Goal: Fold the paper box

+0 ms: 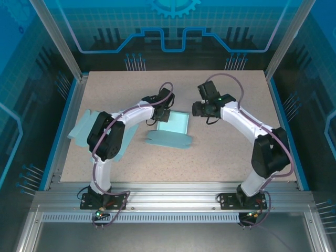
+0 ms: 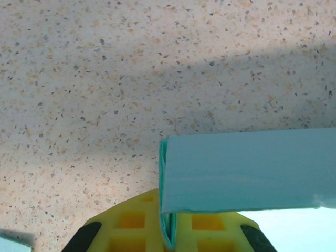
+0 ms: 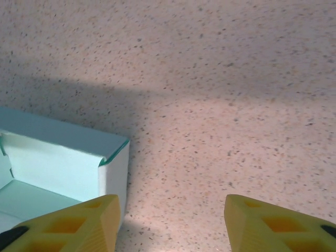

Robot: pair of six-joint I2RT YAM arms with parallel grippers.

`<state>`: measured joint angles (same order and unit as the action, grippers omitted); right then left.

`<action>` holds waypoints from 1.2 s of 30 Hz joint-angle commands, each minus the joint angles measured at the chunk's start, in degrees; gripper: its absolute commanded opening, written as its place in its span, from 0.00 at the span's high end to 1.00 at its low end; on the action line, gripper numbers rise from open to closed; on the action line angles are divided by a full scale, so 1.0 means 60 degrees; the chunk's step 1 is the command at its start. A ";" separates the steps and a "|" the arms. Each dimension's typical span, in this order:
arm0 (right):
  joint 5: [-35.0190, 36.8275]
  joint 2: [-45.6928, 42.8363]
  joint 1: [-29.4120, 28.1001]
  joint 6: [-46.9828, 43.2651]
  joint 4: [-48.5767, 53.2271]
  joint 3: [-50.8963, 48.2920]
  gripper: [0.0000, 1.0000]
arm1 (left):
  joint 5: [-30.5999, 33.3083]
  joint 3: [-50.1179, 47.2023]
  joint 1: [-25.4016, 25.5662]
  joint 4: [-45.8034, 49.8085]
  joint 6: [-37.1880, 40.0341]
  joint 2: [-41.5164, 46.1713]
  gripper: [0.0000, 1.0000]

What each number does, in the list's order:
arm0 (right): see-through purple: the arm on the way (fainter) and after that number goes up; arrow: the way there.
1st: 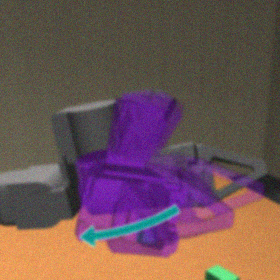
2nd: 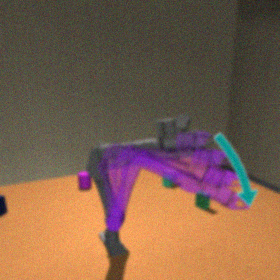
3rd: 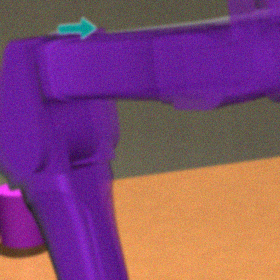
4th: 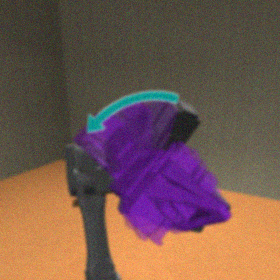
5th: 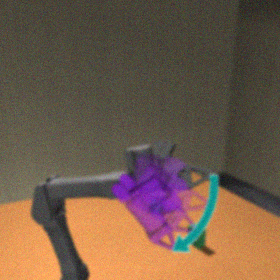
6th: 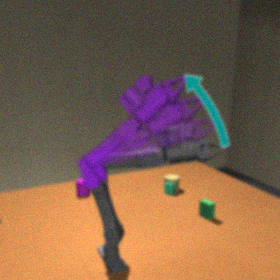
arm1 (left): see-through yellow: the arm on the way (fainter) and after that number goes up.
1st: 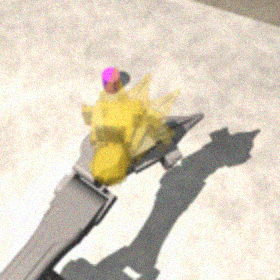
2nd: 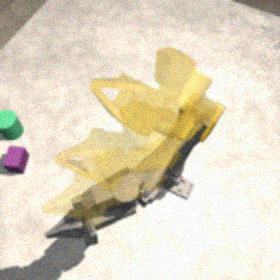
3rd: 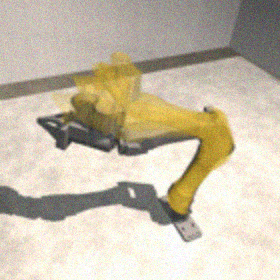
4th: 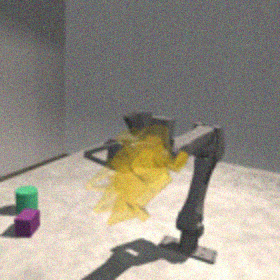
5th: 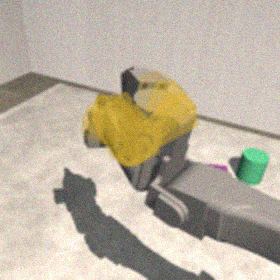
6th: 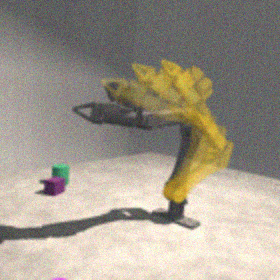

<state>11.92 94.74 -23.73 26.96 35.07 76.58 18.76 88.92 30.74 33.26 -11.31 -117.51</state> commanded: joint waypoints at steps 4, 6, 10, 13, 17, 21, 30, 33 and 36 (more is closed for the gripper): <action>-0.0199 -0.0248 0.0127 -0.0047 0.0066 -0.0212 0.43 | 0.0555 0.1010 0.0081 0.2607 0.1013 -0.1551 1.00; -0.0214 -0.0237 0.0157 -0.0052 0.0059 -0.0223 0.43 | 0.1242 0.1375 0.0183 0.3038 0.1097 -0.1919 1.00; -0.0372 -0.0263 0.0317 -0.0051 -0.0056 -0.0297 0.42 | 0.2732 0.1907 0.0362 0.3667 0.1438 -0.2481 1.00; -0.0593 -0.0288 0.0462 -0.0044 -0.0185 -0.0345 0.42 | 0.3485 0.2091 0.0450 0.3877 0.1577 -0.2821 1.00; -0.0630 -0.0277 0.0537 -0.0021 -0.0263 -0.0399 0.42 | 0.4151 0.2211 0.0453 0.3878 0.1663 -0.3159 0.97; -0.0712 -0.0270 0.0557 -0.0039 -0.0278 -0.0429 0.43 | 0.2797 0.2090 0.0424 0.3348 0.1614 -0.2737 0.84; -0.0716 -0.0343 0.0556 -0.0062 -0.0308 -0.0452 0.43 | 0.0959 0.2404 0.0181 0.3052 0.1546 -0.1610 0.46; -0.0775 -0.0271 0.0560 -0.0090 -0.0308 -0.0423 0.43 | 0.0796 0.2500 0.0124 0.3013 0.1605 -0.1461 0.38; -0.0895 -0.0151 0.0558 -0.0155 -0.0308 -0.0343 0.43 | 0.0638 0.2593 0.0102 0.2926 0.1647 -0.1320 0.34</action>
<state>8.25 94.06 -20.86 26.92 33.78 74.54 25.65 102.45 31.55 50.52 -2.42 -128.97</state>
